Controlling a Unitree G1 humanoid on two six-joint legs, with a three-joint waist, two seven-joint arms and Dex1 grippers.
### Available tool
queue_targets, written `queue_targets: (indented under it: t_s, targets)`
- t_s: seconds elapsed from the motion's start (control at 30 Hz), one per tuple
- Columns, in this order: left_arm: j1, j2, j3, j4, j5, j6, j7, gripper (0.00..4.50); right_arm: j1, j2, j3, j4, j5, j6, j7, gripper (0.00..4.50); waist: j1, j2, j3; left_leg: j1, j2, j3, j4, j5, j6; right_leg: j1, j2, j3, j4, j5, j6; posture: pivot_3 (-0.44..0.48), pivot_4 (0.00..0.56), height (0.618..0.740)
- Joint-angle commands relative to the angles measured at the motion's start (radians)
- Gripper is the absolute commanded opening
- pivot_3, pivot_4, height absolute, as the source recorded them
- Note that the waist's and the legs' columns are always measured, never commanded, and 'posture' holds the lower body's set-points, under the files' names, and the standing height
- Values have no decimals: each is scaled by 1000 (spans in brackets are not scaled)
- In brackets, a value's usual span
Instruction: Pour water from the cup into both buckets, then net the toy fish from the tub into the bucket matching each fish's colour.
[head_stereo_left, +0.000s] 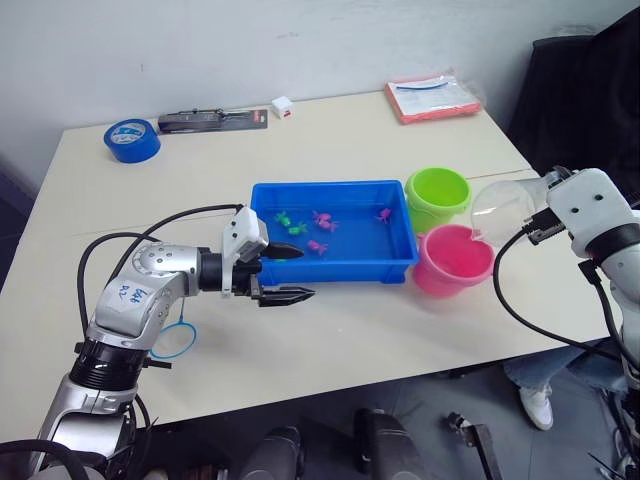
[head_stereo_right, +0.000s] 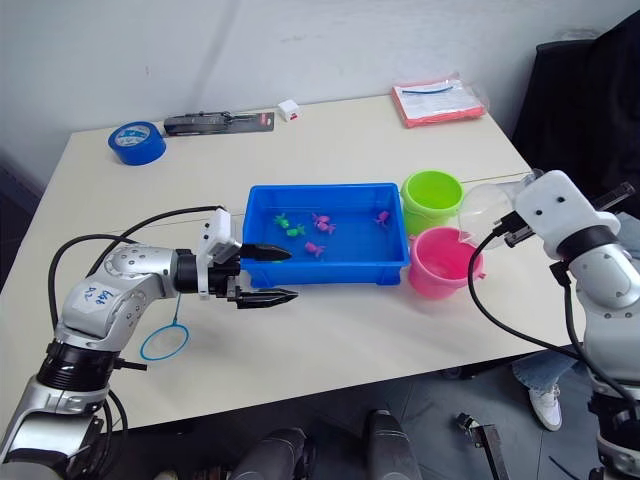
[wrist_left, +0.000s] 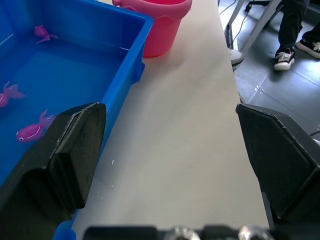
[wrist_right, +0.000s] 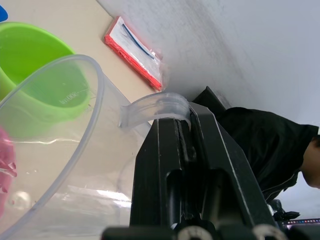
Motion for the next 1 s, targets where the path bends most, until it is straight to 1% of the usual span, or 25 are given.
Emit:
queue_targets:
  t_s: [0.03, 0.23, 0.33, 0.47, 0.57, 0.67, 0.83, 1.0]
  targets:
    - [-3, 2, 15, -32, -6, -3, 4, 4500, -45, 21, -37, -34, 38, 48, -3, 679, 0, 0, 0, 0, 0, 0, 0, 0, 0, 0, 0, 0, 0, 0, 0, 0, 150, 740]
    - [-9, -20, 51, -31, -41, 23, 37, 4500, -99, 51, -71, -35, 109, 166, 5, 679, -1, 0, 0, 0, 0, 0, 0, 0, 0, 0, 0, 0, 0, 0, 0, 0, 150, 740]
    - [-12, -26, 66, -30, -48, 34, 56, 4500, -149, 77, -81, -23, 143, 247, -19, 679, -1, 0, 0, 0, 0, 0, 0, 0, 0, 0, 0, 0, 0, 0, 0, 0, 150, 740]
    - [-18, -21, 79, -35, -49, 71, 84, 4500, -249, 128, -80, 22, 159, 373, -83, 679, -2, 0, 0, 0, 0, 0, 0, 0, 0, 0, 0, 0, 1, 0, 0, 0, 150, 740]
    - [-24, -17, 85, -33, -46, 83, 98, 4500, -319, 146, -58, 71, 154, 416, -114, 679, -3, 0, 0, 0, 0, 0, 0, 0, 0, 0, 0, 0, 1, 0, 0, 0, 150, 740]
    - [-24, -10, 87, -37, -41, 89, 106, 4500, -400, 164, -25, 150, 136, 430, -152, 679, -4, 0, 0, 0, 0, 0, 0, 0, 0, 0, 0, 0, 1, 0, 0, 0, 150, 740]
    - [-18, -2, 89, -47, -44, 96, 115, 4500, -516, 203, 19, 290, 115, 384, -214, 679, -7, 0, 0, 0, 0, 0, -1, 0, 0, -1, 0, -1, 1, 0, 0, 0, 150, 740]
    - [-13, 1, 93, -56, -49, 102, 122, 4500, -582, 199, 104, 395, 36, 324, -275, 679, -8, 0, 0, -1, 0, 1, 0, 0, 0, -1, 0, -2, 1, 0, 0, 0, 150, 740]
